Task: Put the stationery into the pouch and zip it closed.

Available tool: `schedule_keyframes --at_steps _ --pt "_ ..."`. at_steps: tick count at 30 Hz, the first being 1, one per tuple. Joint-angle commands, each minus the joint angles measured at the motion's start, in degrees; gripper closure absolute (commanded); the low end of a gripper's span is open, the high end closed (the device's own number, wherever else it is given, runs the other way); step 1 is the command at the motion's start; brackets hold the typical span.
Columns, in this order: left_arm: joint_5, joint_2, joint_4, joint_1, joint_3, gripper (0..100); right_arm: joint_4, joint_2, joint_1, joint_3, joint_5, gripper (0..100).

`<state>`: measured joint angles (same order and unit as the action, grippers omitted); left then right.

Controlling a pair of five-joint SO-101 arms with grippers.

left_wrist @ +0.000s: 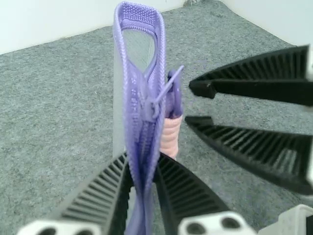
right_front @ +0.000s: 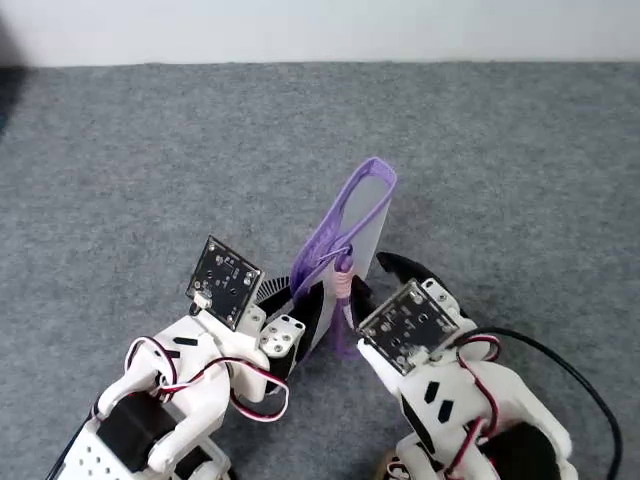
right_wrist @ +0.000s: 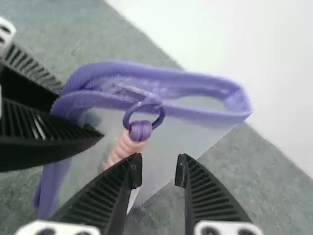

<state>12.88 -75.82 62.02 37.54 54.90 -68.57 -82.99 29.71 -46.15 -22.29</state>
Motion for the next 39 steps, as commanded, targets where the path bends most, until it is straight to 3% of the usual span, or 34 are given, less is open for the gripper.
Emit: schedule_keyframes --at_steps 1,12,24,32,36,39 --pt "-0.5 -0.5 -0.1 0.1 -0.4 99 3.1 4.7 2.2 0.4 -0.1 86.5" --pt "-0.5 -0.5 -0.1 0.1 -0.7 99 -5.1 5.8 5.4 6.9 0.0 86.3" --pt "-0.5 -0.4 -0.1 0.1 -0.7 99 5.1 6.5 5.7 1.1 0.0 86.5" --pt "-0.5 -0.3 -0.2 0.1 -0.6 99 5.5 6.4 5.6 -1.9 0.0 86.8" --pt "-0.5 -0.4 -0.1 0.1 -0.5 99 5.7 6.1 5.3 -1.8 -0.2 98.8" --pt "-0.5 -0.4 -0.1 0.1 -0.5 99 6.5 5.8 4.3 -1.8 -0.3 97.7"
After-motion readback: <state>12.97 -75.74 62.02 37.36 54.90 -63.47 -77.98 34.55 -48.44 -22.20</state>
